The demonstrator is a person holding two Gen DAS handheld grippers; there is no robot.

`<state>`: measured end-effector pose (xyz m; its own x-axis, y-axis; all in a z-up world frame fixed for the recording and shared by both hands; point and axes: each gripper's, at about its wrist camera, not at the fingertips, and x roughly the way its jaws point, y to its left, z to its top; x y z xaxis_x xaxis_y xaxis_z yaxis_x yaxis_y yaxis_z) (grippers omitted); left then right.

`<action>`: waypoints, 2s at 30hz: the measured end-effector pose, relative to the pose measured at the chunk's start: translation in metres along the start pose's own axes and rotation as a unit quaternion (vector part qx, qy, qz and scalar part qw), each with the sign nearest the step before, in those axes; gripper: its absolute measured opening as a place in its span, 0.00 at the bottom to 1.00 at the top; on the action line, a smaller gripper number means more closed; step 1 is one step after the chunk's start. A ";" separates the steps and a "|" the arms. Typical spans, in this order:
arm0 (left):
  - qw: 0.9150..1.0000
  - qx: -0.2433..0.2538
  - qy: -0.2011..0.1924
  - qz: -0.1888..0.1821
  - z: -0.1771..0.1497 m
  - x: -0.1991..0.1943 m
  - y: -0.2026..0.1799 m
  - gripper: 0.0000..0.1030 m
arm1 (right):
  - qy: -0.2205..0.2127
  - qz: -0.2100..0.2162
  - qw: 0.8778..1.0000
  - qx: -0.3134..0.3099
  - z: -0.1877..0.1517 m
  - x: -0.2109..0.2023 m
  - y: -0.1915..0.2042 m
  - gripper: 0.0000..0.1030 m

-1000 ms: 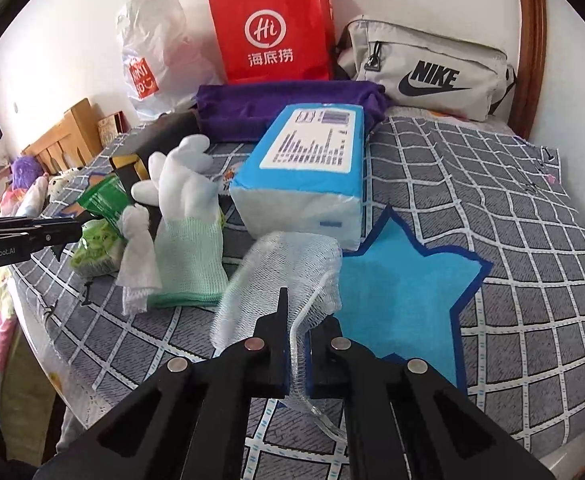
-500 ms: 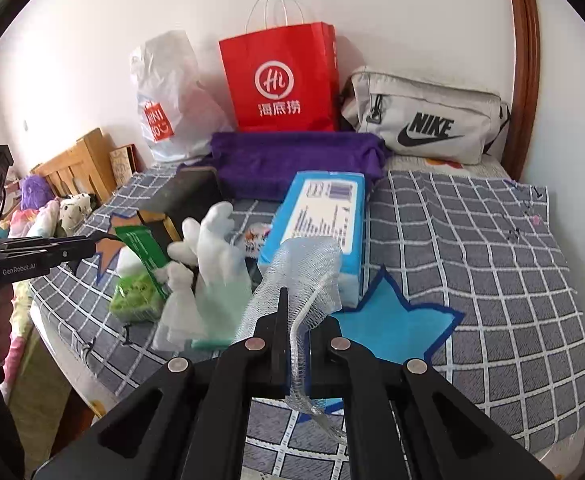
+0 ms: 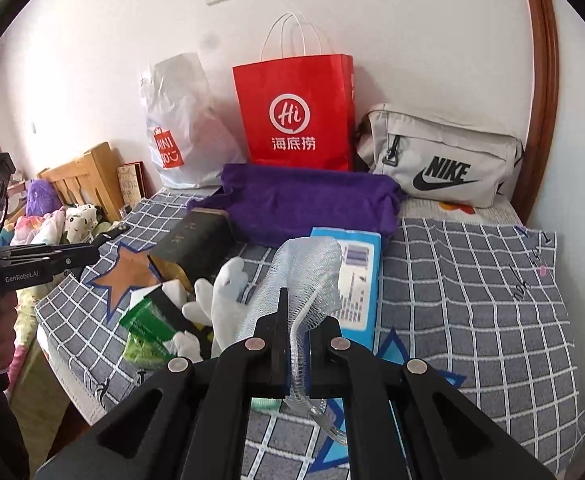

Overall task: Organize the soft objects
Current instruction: 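Carry the mesh bag and black strap onto the purple towel, opening both tools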

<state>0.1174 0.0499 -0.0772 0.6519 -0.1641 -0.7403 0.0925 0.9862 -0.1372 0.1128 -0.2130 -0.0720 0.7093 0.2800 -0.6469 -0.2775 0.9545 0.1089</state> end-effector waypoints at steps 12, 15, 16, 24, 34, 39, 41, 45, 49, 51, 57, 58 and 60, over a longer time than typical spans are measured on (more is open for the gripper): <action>1.000 -0.009 0.014 0.016 0.058 0.051 0.007 0.19 | 0.000 -0.008 1.000 0.007 0.058 0.060 -0.015 0.04; 1.000 -0.011 0.017 0.019 0.075 0.067 0.010 0.19 | -0.001 -0.010 1.000 0.012 0.073 0.077 -0.023 0.04; 1.000 -0.011 0.018 0.019 0.079 0.071 0.011 0.19 | -0.002 -0.009 1.000 0.013 0.076 0.081 -0.025 0.04; 0.999 -0.016 0.028 0.019 0.120 0.113 0.017 0.19 | -0.003 -0.010 1.000 0.014 0.112 0.127 -0.039 0.04; 0.999 -0.026 0.042 0.007 0.166 0.164 0.023 0.19 | 0.003 -0.003 1.000 -0.003 0.150 0.185 -0.049 0.04; 0.998 -0.035 0.053 -0.004 0.178 0.191 0.028 0.19 | 0.016 0.000 1.000 -0.020 0.163 0.222 -0.048 0.04; 0.997 -0.041 0.057 -0.003 0.181 0.202 0.032 0.19 | 0.025 0.005 0.999 -0.020 0.161 0.235 -0.050 0.04; 0.996 -0.049 0.068 -0.002 0.188 0.228 0.041 0.19 | 0.045 0.011 0.999 -0.012 0.151 0.259 -0.058 0.04; 0.995 -0.055 0.077 0.002 0.195 0.255 0.047 0.19 | 0.064 -0.001 0.998 -0.013 0.146 0.272 -0.069 0.04; 0.995 -0.060 0.083 -0.003 0.194 0.265 0.049 0.19 | 0.072 0.009 0.997 -0.004 0.144 0.277 -0.074 0.04; 0.994 -0.061 0.086 -0.026 0.194 0.285 0.048 0.19 | 0.106 0.040 0.993 0.023 0.140 0.293 -0.087 0.05; 0.994 -0.063 0.091 -0.024 0.192 0.289 0.048 0.19 | 0.105 0.041 0.993 0.026 0.140 0.294 -0.089 0.05; 0.993 -0.065 0.100 -0.025 0.191 0.295 0.049 0.19 | 0.108 0.047 0.993 0.033 0.139 0.295 -0.090 0.07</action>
<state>0.4586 0.0534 -0.1767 0.4852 -0.2263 -0.8446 0.0144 0.9679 -0.2510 0.4375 -0.2023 -0.1681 0.5251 0.3465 -0.7773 -0.2884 0.9318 0.2204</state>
